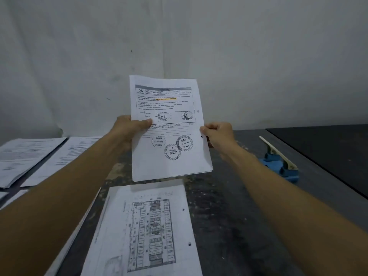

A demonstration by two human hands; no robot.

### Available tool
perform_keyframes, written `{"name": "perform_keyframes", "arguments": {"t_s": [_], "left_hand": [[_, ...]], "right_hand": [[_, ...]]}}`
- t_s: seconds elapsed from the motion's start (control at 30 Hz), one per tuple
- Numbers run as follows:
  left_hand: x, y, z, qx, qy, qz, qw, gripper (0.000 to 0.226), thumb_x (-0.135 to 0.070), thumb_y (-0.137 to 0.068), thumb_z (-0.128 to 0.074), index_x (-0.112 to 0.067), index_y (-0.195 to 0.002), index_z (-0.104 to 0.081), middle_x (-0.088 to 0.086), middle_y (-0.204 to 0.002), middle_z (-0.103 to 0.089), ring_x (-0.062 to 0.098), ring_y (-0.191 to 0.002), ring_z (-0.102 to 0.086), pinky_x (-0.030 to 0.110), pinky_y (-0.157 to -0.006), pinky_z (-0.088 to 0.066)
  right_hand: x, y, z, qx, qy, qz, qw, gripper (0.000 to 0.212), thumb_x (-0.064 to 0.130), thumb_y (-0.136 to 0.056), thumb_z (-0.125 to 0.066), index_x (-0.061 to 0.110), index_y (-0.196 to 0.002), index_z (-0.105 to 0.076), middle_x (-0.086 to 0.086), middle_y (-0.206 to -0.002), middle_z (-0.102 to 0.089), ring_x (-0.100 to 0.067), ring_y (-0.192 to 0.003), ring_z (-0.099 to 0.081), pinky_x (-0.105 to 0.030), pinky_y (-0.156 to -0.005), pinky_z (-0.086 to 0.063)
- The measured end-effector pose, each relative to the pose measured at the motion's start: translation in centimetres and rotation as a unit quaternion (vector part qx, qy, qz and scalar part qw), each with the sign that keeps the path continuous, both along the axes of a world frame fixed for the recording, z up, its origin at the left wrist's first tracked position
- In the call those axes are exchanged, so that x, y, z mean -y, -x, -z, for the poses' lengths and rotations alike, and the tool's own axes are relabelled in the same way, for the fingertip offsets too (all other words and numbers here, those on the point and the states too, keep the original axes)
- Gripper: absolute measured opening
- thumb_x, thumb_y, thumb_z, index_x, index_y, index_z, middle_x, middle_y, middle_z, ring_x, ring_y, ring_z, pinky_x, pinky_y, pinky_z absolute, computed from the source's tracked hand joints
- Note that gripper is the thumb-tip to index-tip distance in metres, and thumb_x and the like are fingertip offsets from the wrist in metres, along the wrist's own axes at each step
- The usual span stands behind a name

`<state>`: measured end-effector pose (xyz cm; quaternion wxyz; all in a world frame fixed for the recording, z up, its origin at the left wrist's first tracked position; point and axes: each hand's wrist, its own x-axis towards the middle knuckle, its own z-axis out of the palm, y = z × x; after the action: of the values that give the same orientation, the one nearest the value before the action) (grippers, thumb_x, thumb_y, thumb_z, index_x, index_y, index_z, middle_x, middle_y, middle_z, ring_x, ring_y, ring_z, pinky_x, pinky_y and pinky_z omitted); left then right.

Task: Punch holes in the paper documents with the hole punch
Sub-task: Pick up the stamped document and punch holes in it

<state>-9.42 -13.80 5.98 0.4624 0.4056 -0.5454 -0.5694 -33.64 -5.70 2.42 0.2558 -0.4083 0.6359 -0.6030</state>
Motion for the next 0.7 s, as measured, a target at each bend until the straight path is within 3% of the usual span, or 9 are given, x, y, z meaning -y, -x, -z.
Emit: {"name": "perform_keyframes", "arguments": {"t_s": [0.13,0.33,0.4,0.47,0.5,0.57,0.63,0.7], "left_hand": [[1.6,-2.2,0.5,0.030,-0.040,-0.031,0.998,0.032,-0.002,-0.082,-0.075,0.001,-0.113,-0.068,0.015,-0.107,-0.074,0.033,-0.093,-0.073,0.048,-0.087,-0.058],[4.0,-5.0,3.3,0.154,-0.019,-0.121,0.981,0.020,-0.003,-0.081,-0.078,-0.003,-0.098,-0.068,0.010,-0.104,-0.070,0.030,-0.094,-0.070,0.041,-0.088,-0.058],[4.7,-5.4,4.4,0.176,-0.010,-0.140,0.974,0.017,-0.006,-0.079,-0.081,-0.008,-0.089,-0.068,0.009,-0.102,-0.071,0.029,-0.095,-0.069,0.042,-0.090,-0.057],[5.4,-5.7,5.4,0.188,-0.008,-0.150,0.970,0.016,-0.004,-0.076,-0.083,-0.008,-0.079,-0.068,0.009,-0.098,-0.071,0.029,-0.093,-0.069,0.043,-0.091,-0.057],[5.8,-5.7,5.9,0.200,-0.009,-0.155,0.967,0.017,-0.004,-0.075,-0.084,-0.008,-0.076,-0.067,0.010,-0.097,-0.072,0.029,-0.093,-0.069,0.043,-0.092,-0.057],[6.3,-5.5,6.8,0.226,-0.003,-0.162,0.960,0.019,-0.004,-0.075,-0.084,-0.009,-0.073,-0.065,0.009,-0.096,-0.070,0.027,-0.091,-0.067,0.039,-0.091,-0.056],[6.7,-5.3,7.7,0.253,0.004,-0.166,0.953,0.016,-0.006,-0.075,-0.083,-0.006,-0.079,-0.068,0.008,-0.093,-0.069,0.025,-0.089,-0.066,0.034,-0.084,-0.056],[7.3,-5.1,8.6,0.275,0.011,-0.169,0.946,0.021,-0.007,-0.074,-0.084,-0.003,-0.090,-0.071,0.007,-0.092,-0.068,0.024,-0.088,-0.065,0.032,-0.081,-0.055]], "right_hand": [[2.3,-1.9,0.0,0.014,-0.006,0.008,1.000,0.011,0.006,-0.091,-0.067,-0.004,-0.090,-0.071,-0.012,-0.085,-0.072,-0.019,-0.070,-0.062,-0.033,-0.067,-0.054],[5.2,-3.9,1.5,0.040,-0.050,0.001,0.998,0.010,-0.002,-0.086,-0.068,-0.004,-0.095,-0.069,-0.011,-0.083,-0.063,-0.019,-0.075,-0.057,-0.025,-0.061,-0.045],[6.4,-4.5,2.6,0.039,-0.080,0.007,0.996,0.008,-0.005,-0.082,-0.067,-0.010,-0.089,-0.066,-0.025,-0.088,-0.067,-0.018,-0.075,-0.052,-0.027,-0.061,-0.041],[7.5,-4.8,3.9,0.040,-0.094,0.018,0.995,0.025,-0.007,-0.079,-0.067,-0.025,-0.095,-0.058,-0.037,-0.102,-0.065,-0.018,-0.074,-0.050,-0.032,-0.063,-0.039],[8.0,-5.1,4.3,0.037,-0.098,0.023,0.994,0.025,-0.007,-0.079,-0.067,-0.024,-0.095,-0.060,-0.035,-0.100,-0.066,-0.019,-0.073,-0.052,-0.033,-0.063,-0.041],[8.7,-5.4,5.1,0.016,-0.122,0.031,0.992,0.003,-0.005,-0.077,-0.069,-0.005,-0.075,-0.067,-0.020,-0.078,-0.071,-0.020,-0.072,-0.059,-0.033,-0.062,-0.048],[9.7,-5.5,6.1,-0.018,-0.136,0.038,0.990,0.021,-0.003,-0.075,-0.068,0.011,-0.063,-0.059,-0.009,-0.067,-0.062,-0.019,-0.067,-0.058,-0.031,-0.058,-0.048],[10.3,-5.6,6.9,-0.059,-0.145,0.057,0.986,0.019,-0.002,-0.075,-0.067,0.011,-0.062,-0.062,-0.011,-0.066,-0.064,-0.020,-0.062,-0.058,-0.030,-0.054,-0.049]]}}
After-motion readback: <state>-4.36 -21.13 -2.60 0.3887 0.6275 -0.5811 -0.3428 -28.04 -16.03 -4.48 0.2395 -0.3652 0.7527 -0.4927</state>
